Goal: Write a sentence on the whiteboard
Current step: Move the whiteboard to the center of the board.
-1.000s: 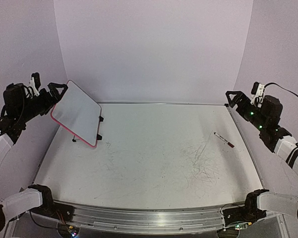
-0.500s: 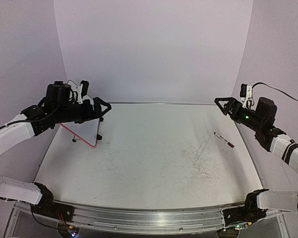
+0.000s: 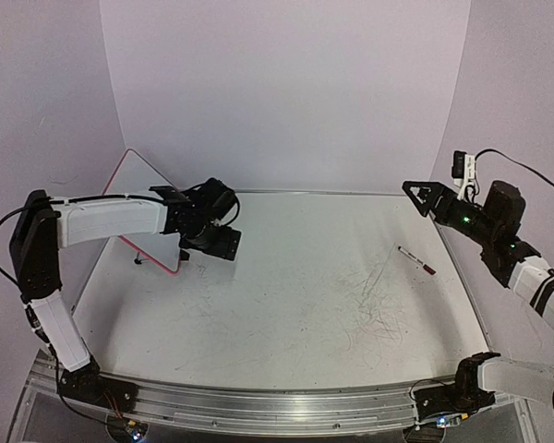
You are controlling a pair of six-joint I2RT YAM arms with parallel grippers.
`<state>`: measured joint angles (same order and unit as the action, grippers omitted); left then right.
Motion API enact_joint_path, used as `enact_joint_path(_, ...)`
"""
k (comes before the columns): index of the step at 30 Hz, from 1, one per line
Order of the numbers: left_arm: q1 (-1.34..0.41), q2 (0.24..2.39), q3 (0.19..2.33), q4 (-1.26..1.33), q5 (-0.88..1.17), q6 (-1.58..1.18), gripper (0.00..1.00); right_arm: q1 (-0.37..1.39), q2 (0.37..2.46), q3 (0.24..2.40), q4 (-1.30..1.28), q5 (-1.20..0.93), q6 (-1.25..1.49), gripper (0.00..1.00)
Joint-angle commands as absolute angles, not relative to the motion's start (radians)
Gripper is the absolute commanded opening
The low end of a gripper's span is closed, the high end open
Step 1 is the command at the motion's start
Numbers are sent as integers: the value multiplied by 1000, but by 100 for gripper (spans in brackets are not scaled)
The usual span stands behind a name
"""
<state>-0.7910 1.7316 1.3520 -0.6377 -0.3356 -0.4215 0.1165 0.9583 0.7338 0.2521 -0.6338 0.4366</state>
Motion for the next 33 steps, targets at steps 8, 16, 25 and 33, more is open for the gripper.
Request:
enact_joint_path(8,-770,2105,1636,-924,-696,-305,86,120,930,735,231,-626,399,98)
enact_joint_path(16,-681,2191,1709,-924,-685,-298,61,121,924,731,221,-621,396,98)
enact_joint_path(25,-621,2276,1752,-920,-648,-241,55,123,936,725,231,-624,413,98)
enact_joint_path(33,-622,2256,1693,-919,-657,-263,45,125,941,718,248,-630,430,98)
